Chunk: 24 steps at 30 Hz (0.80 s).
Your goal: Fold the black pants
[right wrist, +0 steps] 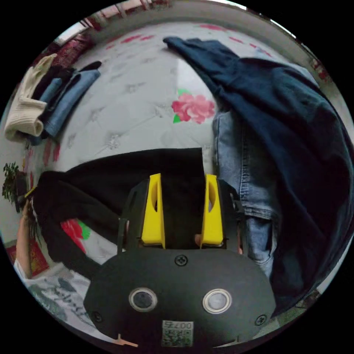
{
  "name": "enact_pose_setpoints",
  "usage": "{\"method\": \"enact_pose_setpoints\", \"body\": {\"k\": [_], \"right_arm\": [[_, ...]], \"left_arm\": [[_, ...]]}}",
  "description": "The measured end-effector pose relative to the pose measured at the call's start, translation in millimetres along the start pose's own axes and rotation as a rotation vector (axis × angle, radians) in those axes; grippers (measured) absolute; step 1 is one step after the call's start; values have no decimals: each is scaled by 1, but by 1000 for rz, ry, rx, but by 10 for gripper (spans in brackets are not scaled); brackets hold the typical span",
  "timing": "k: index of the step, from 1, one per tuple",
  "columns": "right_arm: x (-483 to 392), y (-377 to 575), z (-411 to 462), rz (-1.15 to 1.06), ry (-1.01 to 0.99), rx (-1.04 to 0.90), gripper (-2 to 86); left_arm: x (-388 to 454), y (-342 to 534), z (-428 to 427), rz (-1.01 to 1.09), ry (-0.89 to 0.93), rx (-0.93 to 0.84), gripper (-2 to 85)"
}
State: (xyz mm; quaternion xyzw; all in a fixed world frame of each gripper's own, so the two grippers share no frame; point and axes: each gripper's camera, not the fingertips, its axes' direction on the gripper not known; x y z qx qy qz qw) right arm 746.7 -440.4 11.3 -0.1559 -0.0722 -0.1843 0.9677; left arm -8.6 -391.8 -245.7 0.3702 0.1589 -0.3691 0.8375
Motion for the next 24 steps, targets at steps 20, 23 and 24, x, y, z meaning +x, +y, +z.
{"method": "enact_pose_setpoints", "body": {"k": [20,23,24], "right_arm": [[64,280,-197,15,-393,854,-2],[62,255,-190,18,-354,806,-1],[61,247,-187,15,-348,792,0]], "left_arm": [[-109,200,-229,-278,283,644,-9],[-110,158,-218,-278,271,589,-8],[-111,134,-209,-290,270,554,-7]]}}
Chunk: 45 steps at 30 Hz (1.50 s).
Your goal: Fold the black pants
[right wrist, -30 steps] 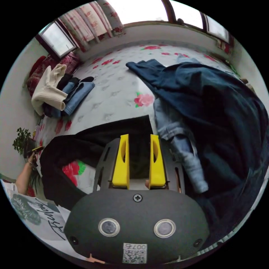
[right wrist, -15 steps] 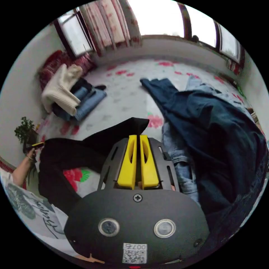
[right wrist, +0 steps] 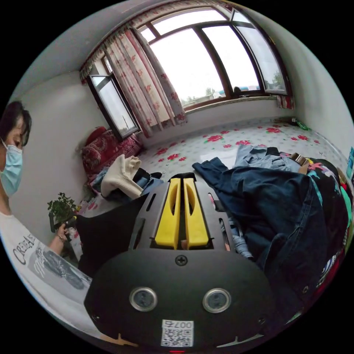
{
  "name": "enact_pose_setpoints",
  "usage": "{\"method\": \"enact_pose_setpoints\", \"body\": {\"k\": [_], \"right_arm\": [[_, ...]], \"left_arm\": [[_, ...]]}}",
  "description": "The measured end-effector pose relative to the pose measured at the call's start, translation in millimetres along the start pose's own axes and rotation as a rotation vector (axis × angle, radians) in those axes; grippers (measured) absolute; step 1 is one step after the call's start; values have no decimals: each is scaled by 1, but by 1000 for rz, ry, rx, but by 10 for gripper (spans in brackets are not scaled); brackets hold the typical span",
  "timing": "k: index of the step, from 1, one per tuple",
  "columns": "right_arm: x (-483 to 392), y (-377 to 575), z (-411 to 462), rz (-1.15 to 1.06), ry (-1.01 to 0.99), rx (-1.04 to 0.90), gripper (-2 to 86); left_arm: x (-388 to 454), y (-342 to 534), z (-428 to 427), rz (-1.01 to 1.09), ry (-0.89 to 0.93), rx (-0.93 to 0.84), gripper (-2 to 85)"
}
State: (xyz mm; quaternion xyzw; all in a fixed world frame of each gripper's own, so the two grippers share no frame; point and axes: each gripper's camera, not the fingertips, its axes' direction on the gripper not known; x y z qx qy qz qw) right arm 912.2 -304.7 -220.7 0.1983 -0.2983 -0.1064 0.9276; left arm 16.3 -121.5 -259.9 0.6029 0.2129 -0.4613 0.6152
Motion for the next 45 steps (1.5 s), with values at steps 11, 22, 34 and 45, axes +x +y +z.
{"method": "enact_pose_setpoints", "body": {"k": [11,22,34,45], "right_arm": [[37,45,142,79,142,-377,37],[29,210,37,119,113,-675,64],[67,296,-55,284,265,-714,94],[17,303,-15,76,180,-746,95]], "left_arm": [[0,-23,109,-120,-99,-258,48],[-62,155,-18,-233,-332,-390,62],[-60,183,33,-45,-409,-597,68],[-47,172,54,155,-484,-704,4]]}}
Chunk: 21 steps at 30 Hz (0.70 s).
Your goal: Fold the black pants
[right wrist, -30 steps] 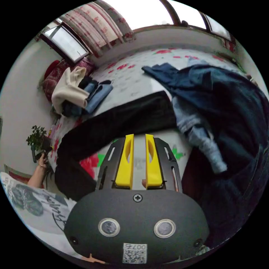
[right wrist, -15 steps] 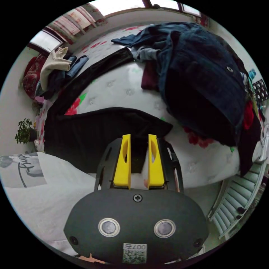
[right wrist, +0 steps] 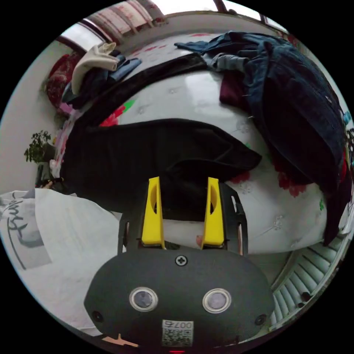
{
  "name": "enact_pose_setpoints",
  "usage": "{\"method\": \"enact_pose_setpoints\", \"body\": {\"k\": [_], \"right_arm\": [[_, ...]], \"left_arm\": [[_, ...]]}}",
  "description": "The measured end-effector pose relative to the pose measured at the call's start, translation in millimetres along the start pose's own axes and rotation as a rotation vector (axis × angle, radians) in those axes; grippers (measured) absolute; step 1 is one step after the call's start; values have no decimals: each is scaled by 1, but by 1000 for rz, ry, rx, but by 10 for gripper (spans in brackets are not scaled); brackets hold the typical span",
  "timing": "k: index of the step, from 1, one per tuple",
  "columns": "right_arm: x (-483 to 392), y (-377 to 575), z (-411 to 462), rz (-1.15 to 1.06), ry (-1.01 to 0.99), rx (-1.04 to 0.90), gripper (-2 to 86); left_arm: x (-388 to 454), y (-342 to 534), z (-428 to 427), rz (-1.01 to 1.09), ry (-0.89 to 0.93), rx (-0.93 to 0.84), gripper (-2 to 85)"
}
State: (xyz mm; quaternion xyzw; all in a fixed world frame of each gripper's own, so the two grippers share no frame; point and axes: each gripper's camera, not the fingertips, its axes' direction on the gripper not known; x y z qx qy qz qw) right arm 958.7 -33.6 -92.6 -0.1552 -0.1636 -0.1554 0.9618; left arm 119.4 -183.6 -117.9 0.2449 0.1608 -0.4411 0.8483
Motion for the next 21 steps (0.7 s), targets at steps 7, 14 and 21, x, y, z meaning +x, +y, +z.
{"method": "enact_pose_setpoints", "body": {"k": [7,14,21], "right_arm": [[24,16,-36,108,167,103,5],[99,65,-43,421,-30,52,5],[85,55,-93,506,176,302,22]], "left_arm": [[-31,20,-32,-46,71,133,-5],[-48,44,16,-131,161,39,-2],[-85,77,6,-374,292,222,-2]]}}
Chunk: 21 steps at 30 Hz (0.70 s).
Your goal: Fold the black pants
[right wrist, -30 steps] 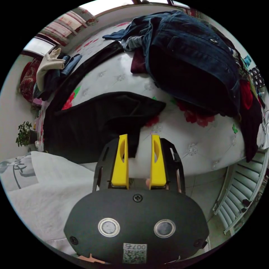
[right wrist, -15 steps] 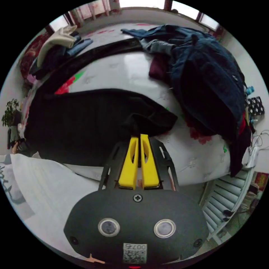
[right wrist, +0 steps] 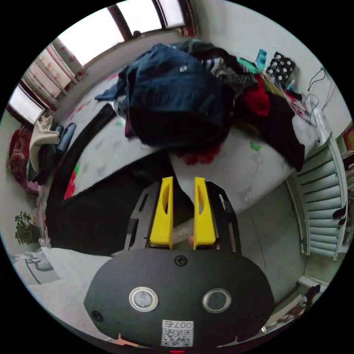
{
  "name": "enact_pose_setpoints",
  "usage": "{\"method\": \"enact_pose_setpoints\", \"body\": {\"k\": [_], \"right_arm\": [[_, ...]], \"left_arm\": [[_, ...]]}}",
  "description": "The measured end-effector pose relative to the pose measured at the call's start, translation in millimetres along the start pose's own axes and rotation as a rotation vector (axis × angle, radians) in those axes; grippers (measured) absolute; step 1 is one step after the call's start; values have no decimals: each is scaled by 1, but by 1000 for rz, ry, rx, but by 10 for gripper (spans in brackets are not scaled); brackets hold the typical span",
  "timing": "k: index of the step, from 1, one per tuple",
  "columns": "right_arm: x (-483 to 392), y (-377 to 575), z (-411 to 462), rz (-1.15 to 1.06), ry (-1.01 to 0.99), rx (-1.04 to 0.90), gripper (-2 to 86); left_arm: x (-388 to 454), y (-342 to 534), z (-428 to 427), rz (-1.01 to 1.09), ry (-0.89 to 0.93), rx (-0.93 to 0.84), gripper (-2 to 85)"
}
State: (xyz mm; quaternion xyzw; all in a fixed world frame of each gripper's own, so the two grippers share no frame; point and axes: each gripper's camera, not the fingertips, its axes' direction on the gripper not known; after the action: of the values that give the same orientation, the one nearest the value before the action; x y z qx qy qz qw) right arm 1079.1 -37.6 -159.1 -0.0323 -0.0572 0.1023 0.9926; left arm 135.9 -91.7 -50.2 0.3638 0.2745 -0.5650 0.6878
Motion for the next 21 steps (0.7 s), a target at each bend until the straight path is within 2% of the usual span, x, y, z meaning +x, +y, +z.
{"method": "enact_pose_setpoints", "body": {"k": [4,8,11,15,19,21], "right_arm": [[-45,-45,-3,-99,-160,17,26],[-114,-105,35,-146,-382,-65,30],[-170,-151,65,-189,-439,-120,34],[-234,-206,92,-262,-388,-144,41],[-290,-267,112,-367,-214,-111,52],[-305,-291,122,-396,-122,-105,60]], "left_arm": [[16,-20,-12,25,2,82,-3],[66,-53,16,116,28,30,6],[114,-82,48,198,21,-15,10],[165,-119,92,258,-37,-87,2],[186,-133,137,295,-163,-173,-8],[192,-129,144,332,-198,-135,-9]]}}
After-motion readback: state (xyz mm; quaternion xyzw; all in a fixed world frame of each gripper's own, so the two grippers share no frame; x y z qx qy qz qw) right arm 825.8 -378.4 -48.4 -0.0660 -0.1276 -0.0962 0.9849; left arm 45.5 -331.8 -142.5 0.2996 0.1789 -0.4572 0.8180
